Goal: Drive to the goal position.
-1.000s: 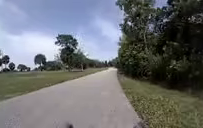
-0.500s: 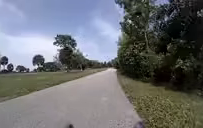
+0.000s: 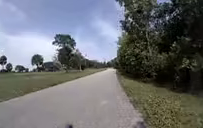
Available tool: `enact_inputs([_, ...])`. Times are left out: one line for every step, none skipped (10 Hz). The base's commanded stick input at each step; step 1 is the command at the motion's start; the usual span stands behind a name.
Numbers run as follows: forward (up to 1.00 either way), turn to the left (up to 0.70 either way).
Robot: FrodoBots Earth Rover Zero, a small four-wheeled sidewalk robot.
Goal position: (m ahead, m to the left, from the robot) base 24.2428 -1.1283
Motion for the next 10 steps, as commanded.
enact_inputs([0.0,0.0])
enact_inputs([0.0,0.0])
enact_inputs([0.0,0.0])
enact_inputs([0.0,0.0])
enact_inputs([0.0,0.0])
enact_inputs([0.0,0.0])
enact_inputs([0.2,0.0])
enact_inputs([0.45,0.0])
enact_inputs([0.45,0.0])
enact_inputs([0.45,0.0])
